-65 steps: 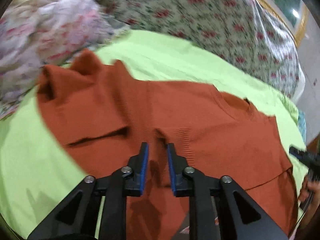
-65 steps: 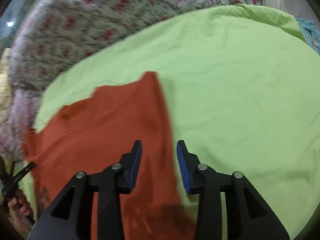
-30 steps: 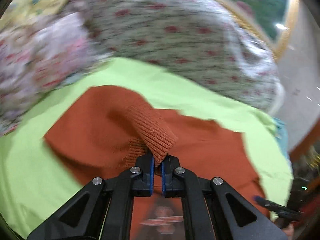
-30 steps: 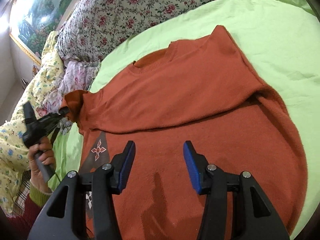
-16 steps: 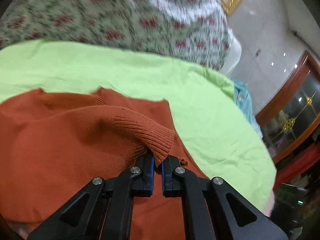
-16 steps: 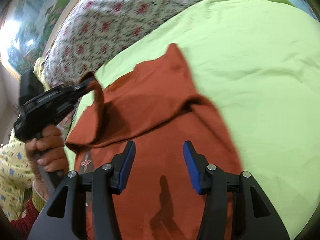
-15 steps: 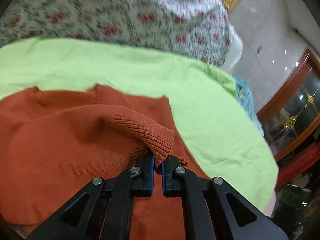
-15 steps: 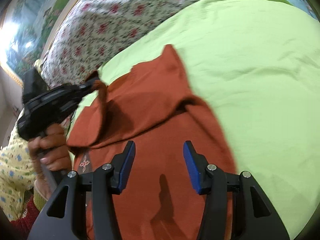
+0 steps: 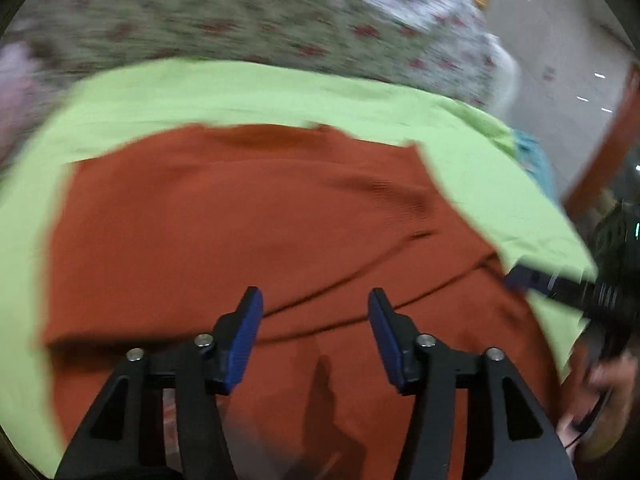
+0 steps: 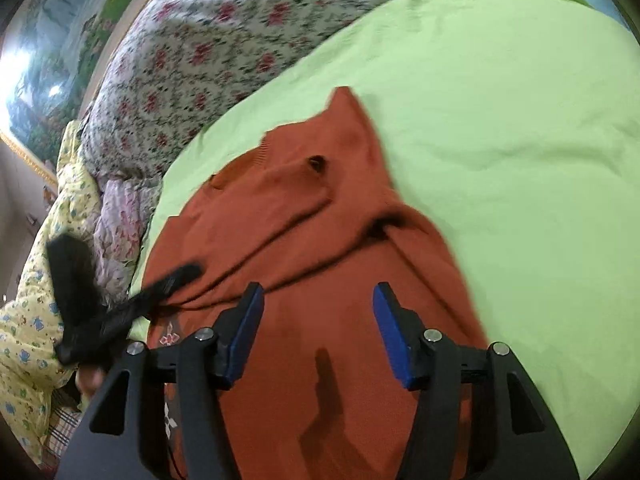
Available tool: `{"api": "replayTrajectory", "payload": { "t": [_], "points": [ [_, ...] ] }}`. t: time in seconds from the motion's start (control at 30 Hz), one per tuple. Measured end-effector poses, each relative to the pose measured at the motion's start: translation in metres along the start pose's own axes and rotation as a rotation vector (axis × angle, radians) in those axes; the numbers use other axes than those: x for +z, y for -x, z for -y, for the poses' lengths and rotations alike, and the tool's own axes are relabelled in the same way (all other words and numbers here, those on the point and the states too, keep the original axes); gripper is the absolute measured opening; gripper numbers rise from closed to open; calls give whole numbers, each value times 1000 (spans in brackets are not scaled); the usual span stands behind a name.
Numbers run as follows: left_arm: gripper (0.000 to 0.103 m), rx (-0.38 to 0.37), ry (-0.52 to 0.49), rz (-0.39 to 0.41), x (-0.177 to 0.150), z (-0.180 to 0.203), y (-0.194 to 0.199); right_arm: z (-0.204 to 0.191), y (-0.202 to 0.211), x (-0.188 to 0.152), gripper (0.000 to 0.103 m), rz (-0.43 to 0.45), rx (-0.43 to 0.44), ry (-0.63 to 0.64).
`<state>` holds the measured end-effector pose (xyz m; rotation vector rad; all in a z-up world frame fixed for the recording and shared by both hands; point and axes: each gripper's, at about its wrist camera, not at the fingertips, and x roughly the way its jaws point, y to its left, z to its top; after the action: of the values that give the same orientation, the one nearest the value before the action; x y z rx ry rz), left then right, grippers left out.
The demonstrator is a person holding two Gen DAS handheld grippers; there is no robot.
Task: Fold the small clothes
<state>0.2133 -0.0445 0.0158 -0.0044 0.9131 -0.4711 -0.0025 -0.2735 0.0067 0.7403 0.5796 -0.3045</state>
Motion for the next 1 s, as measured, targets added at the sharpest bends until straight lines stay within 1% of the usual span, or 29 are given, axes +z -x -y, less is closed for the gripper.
{"api": "replayTrajectory", "payload": {
  "t": [0.03,0.07,0.1,0.13,0.17,0.23,0.27,0.3,0.37,0.43,0.47,0.5,0.53,0.57,0.6,0.63,0.7,0.73,0.8,0.83,0.87,0.93,1.0],
  "points": [
    [57,64,12,18,-7,-16,10,-5,-4,4,60,2,-2,18],
    [57,170,40,40,-17,-42,23,-11,-11,11,63,5,-8,40],
    [57,227,66,50,-22,-58,31,-17,-19,18,66,11,-18,62],
    [57,280,87,58,-28,-73,36,-21,-25,24,66,14,-26,77],
    [58,354,98,63,-35,-91,39,-23,-35,34,67,14,-37,86],
    [58,404,89,45,-42,-106,33,-24,-54,50,67,10,-46,71],
    [58,412,92,28,-47,-113,28,-25,-61,56,67,8,-55,68],
    [58,402,100,11,-50,-119,21,-25,-71,62,67,2,-74,65],
    [58,388,113,-1,-51,-124,12,-24,-93,72,67,-24,-134,59],
    [58,393,151,0,-46,-130,3,-22,-108,75,67,-41,-153,50],
    [58,398,194,18,-40,-135,1,-24,-115,76,66,-43,-164,59],
    [58,403,216,40,-34,-136,-1,-27,-120,76,58,-33,-187,80],
    [58,413,232,60,-30,-138,-3,-32,-124,76,44,-20,-207,104],
    [58,448,249,72,-27,-143,-7,-38,-128,77,6,-28,-204,123],
    [58,462,264,59,-25,-146,-11,-41,-131,80,5,-48,-163,114],
    [58,458,282,50,-23,-146,-15,-47,-123,84,5,-29,-122,102],
    [58,445,308,80,-29,-149,-7,-61,-84,94,4,109,-72,125],
    [59,428,329,92,-34,-151,-3,-62,-59,99,4,183,-55,116],
    [61,379,363,111,-37,-157,1,-54,-28,103,4,261,-92,110],
    [61,369,371,114,-36,-158,1,-48,-23,104,4,272,-114,109],
    [61,362,379,109,-36,-160,0,-35,-22,104,4,263,-154,105],
    [61,368,379,105,-35,-160,-2,-14,-32,102,4,199,-164,67],
    [61,364,392,115,-36,-160,0,3,-48,91,4,137,-172,42]
  ]
}}
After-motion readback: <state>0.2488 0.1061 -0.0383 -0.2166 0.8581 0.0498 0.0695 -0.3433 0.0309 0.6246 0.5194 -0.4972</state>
